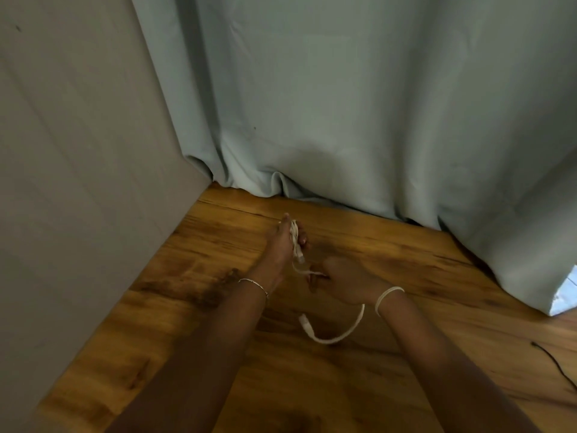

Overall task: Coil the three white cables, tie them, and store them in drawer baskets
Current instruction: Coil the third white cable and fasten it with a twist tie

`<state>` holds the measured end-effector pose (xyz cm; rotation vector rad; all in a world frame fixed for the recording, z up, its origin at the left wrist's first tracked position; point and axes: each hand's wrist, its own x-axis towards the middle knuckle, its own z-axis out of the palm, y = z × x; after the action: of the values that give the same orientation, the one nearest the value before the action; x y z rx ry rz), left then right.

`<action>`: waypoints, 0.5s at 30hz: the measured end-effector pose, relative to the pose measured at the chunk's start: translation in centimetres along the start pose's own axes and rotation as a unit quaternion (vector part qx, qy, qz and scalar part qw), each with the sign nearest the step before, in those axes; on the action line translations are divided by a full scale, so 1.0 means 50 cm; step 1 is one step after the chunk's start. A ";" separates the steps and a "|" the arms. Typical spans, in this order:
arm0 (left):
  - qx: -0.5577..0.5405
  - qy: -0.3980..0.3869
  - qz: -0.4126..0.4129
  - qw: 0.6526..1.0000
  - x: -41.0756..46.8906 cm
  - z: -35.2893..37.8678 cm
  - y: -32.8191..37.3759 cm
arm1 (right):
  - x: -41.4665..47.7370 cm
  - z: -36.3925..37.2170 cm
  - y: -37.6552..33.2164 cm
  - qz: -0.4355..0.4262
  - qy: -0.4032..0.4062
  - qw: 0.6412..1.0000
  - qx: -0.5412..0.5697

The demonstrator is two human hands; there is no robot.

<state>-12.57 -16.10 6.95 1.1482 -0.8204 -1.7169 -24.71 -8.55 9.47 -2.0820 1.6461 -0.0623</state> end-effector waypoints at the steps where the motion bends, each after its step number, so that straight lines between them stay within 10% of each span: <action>1: 0.024 0.007 0.014 1.000 0.000 -0.002 -0.003 | -0.003 -0.012 0.000 -0.001 0.020 1.000 -0.001; 10: 0.135 -0.037 0.023 0.990 0.010 0.009 -0.024 | -0.003 -0.054 -0.013 -0.079 0.072 0.993 0.049; 15: 0.131 -0.112 -0.077 0.982 -0.030 0.037 0.012 | 0.008 -0.091 0.016 -0.066 0.243 0.967 0.039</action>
<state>-13.87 -14.86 8.67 1.2328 -1.1478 -1.9337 -26.80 -10.60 13.09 -2.2293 1.7284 -0.7214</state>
